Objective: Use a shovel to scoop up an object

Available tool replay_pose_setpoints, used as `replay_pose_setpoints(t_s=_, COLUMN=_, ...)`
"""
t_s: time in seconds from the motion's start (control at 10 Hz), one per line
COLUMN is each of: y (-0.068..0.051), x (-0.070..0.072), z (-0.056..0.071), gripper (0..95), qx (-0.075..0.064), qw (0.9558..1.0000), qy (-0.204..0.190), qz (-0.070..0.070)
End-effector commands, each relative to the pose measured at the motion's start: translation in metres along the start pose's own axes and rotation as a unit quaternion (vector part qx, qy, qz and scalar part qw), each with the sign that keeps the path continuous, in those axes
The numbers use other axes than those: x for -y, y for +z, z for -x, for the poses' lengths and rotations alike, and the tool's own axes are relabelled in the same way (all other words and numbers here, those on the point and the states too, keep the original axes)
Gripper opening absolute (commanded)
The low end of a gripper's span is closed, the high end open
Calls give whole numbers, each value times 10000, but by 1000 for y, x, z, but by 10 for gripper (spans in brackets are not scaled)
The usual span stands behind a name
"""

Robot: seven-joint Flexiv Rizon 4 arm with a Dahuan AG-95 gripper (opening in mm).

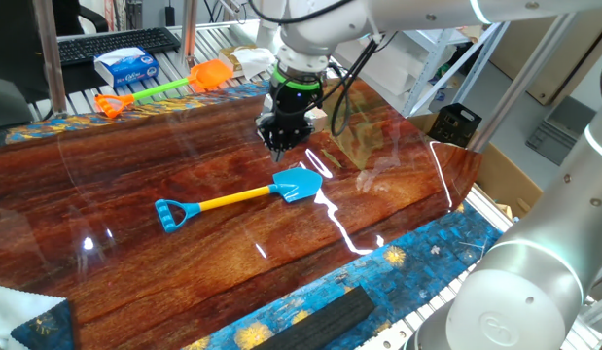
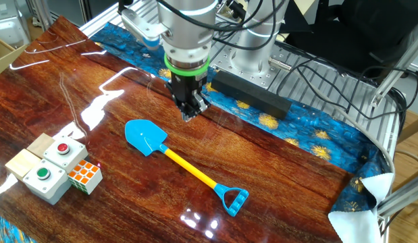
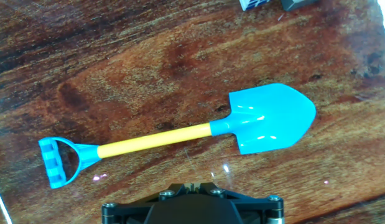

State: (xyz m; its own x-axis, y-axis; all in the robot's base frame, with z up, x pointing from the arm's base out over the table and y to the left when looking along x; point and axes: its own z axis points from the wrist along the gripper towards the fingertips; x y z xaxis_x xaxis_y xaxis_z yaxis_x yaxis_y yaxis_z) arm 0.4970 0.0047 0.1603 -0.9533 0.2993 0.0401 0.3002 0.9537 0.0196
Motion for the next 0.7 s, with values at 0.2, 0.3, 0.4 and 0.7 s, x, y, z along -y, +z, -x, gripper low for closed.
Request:
replay_pose_setpoints(t_s=0.2, y=1, x=-1, z=-1, gripper=0, qx=4, qw=10000, qy=25, qz=-7)
replay_pose_setpoints(t_s=0.3, y=2, x=-1, z=-1, gripper=0, qx=4, qw=10000, qy=32, qz=-6)
replay_pose_setpoints(t_s=0.4, y=2, x=-1, z=-1, gripper=0, qx=7, qw=10000, qy=32, qz=-5)
replay_pose_setpoints(t_s=0.7, y=2, x=-1, z=-1, gripper=0, qx=10, qw=10000, qy=25, qz=-12)
